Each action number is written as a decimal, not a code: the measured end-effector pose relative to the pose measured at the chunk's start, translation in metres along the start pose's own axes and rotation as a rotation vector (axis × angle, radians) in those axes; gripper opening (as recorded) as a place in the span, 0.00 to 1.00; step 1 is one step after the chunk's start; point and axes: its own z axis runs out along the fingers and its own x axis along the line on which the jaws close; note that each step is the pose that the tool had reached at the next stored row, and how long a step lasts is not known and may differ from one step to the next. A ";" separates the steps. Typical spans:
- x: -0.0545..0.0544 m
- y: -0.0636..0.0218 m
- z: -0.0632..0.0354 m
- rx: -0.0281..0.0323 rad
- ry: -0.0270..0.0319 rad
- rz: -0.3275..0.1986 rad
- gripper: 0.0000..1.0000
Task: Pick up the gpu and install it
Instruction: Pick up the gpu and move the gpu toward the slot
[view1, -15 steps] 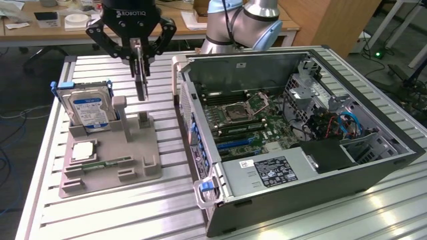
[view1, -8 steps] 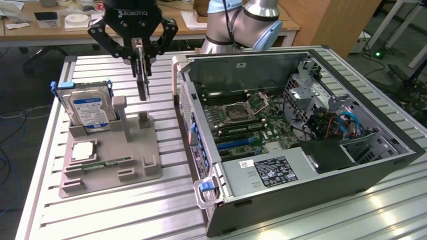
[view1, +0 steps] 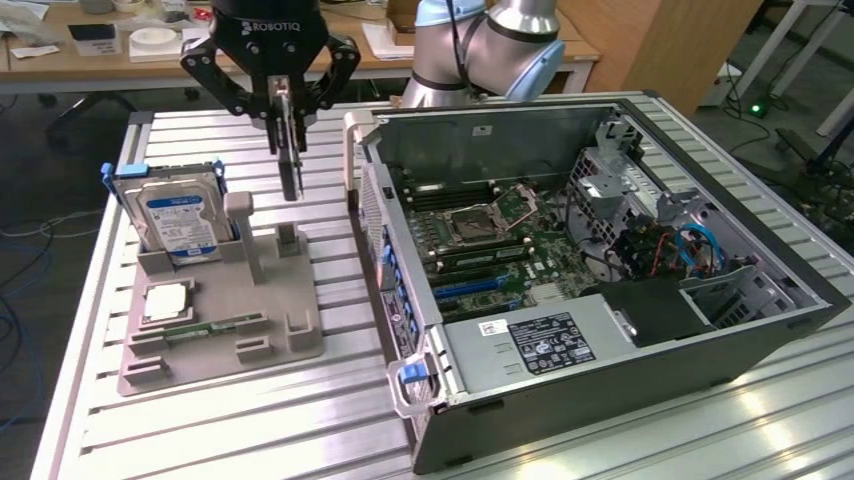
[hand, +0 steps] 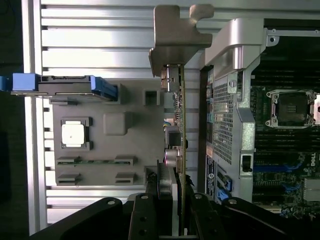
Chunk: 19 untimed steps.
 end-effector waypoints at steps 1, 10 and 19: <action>-0.001 0.0000 0.0000 0.0000 -0.0001 0.000 0.28; -0.007 0.0001 0.0001 0.0000 -0.0001 0.000 0.28; -0.012 0.0002 0.0002 -0.0001 -0.0001 0.000 0.28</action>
